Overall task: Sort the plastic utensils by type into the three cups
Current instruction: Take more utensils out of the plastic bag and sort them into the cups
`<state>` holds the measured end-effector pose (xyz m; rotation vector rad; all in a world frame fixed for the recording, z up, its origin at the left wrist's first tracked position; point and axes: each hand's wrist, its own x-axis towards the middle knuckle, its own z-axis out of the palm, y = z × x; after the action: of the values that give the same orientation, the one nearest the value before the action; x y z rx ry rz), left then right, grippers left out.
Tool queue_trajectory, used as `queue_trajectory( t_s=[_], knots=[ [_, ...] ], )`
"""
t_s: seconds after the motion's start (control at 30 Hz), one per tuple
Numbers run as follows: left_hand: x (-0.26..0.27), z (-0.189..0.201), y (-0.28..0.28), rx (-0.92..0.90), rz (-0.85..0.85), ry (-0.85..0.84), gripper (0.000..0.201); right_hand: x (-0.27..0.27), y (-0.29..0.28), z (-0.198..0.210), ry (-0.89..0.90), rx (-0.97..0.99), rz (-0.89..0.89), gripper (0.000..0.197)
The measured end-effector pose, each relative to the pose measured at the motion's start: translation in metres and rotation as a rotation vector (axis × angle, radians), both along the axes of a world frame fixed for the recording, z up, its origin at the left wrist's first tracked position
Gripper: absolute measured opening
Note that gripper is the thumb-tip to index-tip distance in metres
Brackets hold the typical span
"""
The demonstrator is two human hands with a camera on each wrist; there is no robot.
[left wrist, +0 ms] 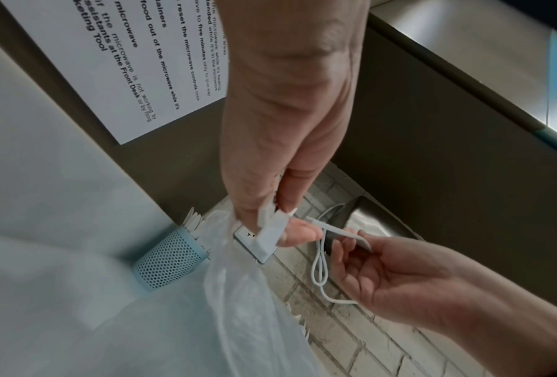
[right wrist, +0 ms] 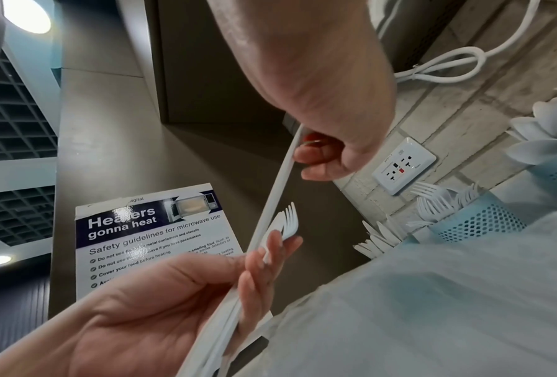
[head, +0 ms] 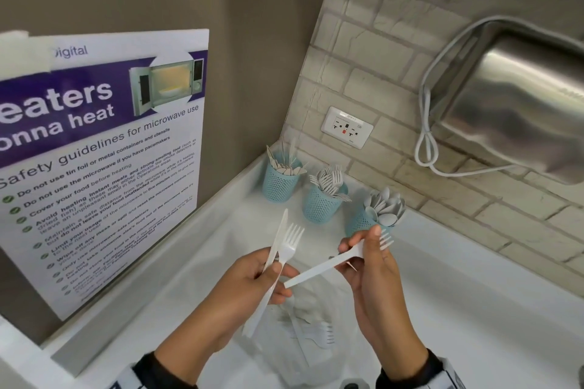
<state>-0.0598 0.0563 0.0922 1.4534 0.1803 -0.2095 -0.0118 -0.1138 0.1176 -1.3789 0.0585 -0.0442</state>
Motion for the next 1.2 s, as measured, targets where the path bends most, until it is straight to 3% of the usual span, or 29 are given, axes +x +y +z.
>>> queue_trajectory(
  t_s=[0.27,0.43,0.6,0.77,0.93,1.03,1.2],
  knots=[
    [-0.003,0.008,-0.005,-0.095,0.073,-0.015,0.024,-0.006,0.01,-0.006,0.051,-0.245,0.11,0.041],
    [-0.005,0.008,-0.01,-0.083,-0.023,-0.004,0.024,-0.011,0.022,-0.014,0.025,-0.25,0.154,0.036],
    [-0.009,0.01,-0.013,-0.002,-0.076,-0.028,0.024,-0.006,0.025,-0.027,-0.053,-0.483,0.194,0.034],
    [-0.004,0.009,-0.006,0.015,-0.037,-0.03,0.024,0.003,0.011,-0.005,0.134,-0.357,0.442,0.025],
    [-0.001,0.007,-0.002,0.0,0.012,-0.005,0.026,0.039,-0.012,0.019,0.11,-0.194,0.228,0.019],
    [-0.001,0.008,0.001,-0.009,0.048,0.01,0.027,0.068,-0.03,0.034,0.005,-0.096,0.041,0.017],
    [0.002,0.007,0.003,-0.011,0.061,0.015,0.028,0.111,-0.048,0.034,-0.19,-0.227,-0.198,0.011]
  ],
)
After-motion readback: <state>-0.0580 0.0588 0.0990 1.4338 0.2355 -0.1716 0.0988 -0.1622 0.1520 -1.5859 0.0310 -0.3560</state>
